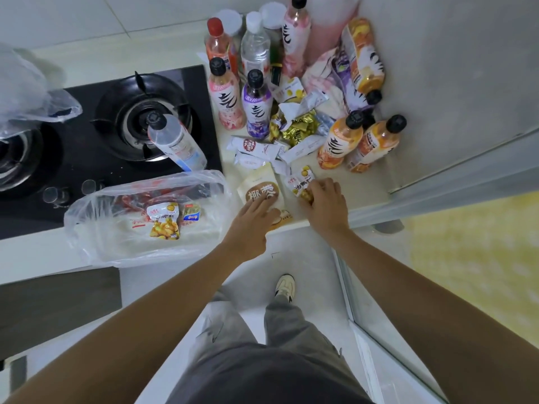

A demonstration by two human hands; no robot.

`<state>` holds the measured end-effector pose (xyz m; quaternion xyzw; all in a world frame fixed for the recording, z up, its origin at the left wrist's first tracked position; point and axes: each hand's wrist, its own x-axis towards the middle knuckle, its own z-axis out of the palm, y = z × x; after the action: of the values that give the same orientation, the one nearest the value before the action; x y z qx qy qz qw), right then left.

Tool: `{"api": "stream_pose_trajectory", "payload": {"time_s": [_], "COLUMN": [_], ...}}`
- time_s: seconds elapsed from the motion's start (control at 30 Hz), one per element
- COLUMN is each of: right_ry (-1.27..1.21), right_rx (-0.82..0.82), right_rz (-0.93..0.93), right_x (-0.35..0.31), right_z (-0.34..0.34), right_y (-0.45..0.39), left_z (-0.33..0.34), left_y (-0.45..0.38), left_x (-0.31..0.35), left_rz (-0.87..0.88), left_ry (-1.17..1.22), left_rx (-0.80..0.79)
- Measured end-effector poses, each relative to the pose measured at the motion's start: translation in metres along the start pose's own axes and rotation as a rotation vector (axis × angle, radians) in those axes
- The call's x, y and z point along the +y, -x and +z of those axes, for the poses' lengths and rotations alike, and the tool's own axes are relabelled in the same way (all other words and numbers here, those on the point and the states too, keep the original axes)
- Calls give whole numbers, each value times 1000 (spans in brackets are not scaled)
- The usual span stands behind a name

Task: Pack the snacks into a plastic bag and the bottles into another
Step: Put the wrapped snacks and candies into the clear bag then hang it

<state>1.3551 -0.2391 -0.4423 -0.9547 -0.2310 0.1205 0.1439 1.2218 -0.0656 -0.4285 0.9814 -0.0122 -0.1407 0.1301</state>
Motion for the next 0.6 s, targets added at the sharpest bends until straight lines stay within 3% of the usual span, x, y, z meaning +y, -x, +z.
{"api": "stream_pose_trajectory", "payload": {"time_s": [0.23,0.4,0.6], "right_ry": [-170,-263,-399], "right_rx": [12,-15,-119], "right_rz": [198,331,307], "right_x": [-14,-10,-8], "right_z": [0,-1,-3], "right_y": [-14,-15,-14], "left_z": [1,-1,-13], "left_y": [-2,-15,-31], "left_x": [20,27,31], "left_rz": [-374,-614,-828], "left_ry": [55,295,695], "left_rx": [62,138,221]}}
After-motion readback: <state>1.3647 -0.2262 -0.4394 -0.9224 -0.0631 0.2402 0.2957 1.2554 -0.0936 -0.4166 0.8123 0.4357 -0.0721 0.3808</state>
